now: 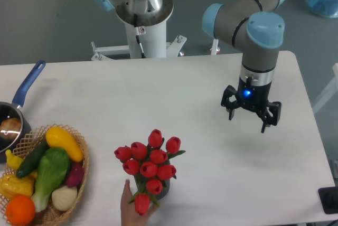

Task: Pick up the flowers from the vase

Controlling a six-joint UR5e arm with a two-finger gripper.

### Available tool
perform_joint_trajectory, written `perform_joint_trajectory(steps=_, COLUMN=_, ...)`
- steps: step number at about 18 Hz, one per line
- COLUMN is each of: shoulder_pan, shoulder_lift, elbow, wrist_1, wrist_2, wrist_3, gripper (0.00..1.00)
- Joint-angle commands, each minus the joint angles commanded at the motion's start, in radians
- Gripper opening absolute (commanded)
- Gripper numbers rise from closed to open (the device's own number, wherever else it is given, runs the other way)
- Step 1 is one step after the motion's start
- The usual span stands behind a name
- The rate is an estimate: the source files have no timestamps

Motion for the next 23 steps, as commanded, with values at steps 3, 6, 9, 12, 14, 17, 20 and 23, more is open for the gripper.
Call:
perform_joint_trajectory(steps=3, shoulder_pan=-0.002, shoulder_lift=0.002, elbow=-0.005, wrist_1=0.000, wrist_2=0.009, wrist_3=0.000, gripper=1.00)
perform_joint_trajectory(steps=6, shoulder_pan=-0.005, shoulder_lift=0.002, elbow=-0.011, wrist_1=0.000, wrist_2=0.012, wrist_3=0.000, gripper=1.00)
perform_joint_trajectory(steps=9, shoulder_pan=-0.002, shoulder_lift=-0.002, elbow=-0.043, wrist_1=0.005, wrist_2=0.006, wrist_3=-0.003, gripper=1.00)
perform_joint_trajectory(steps=12, shoulder_pan=0.009, shoulder_lift=0.000, elbow=-0.090, wrist_1=0.012, wrist_2=-0.018, wrist_3=-0.002, gripper=1.00)
perform_joint_trajectory(steps=14, shoulder_pan=0.026, shoulder_lift=0.008, elbow=-0.103, wrist_1=0.028, wrist_2=-0.101, wrist_3=-0.002, gripper=1.00)
perform_joint_trajectory(steps=17, shoulder_pan=0.040, shoulder_lift=0.034, elbow=-0.109, wrist_1=0.025, wrist_2=-0.225, wrist_3=-0.003, gripper=1.00)
perform_joint_trajectory(steps=20, shoulder_pan=0.035, shoulder_lift=0.058, elbow=-0.141, wrist_1=0.025, wrist_2=-0.371, wrist_3=-0.012, gripper=1.00)
perform_joint_trajectory(steps=23, shoulder_pan=0.029, shoulder_lift=0.098, elbow=-0.192, wrist_1=0.021, wrist_2=-0.532, wrist_3=-0.041, gripper=1.00)
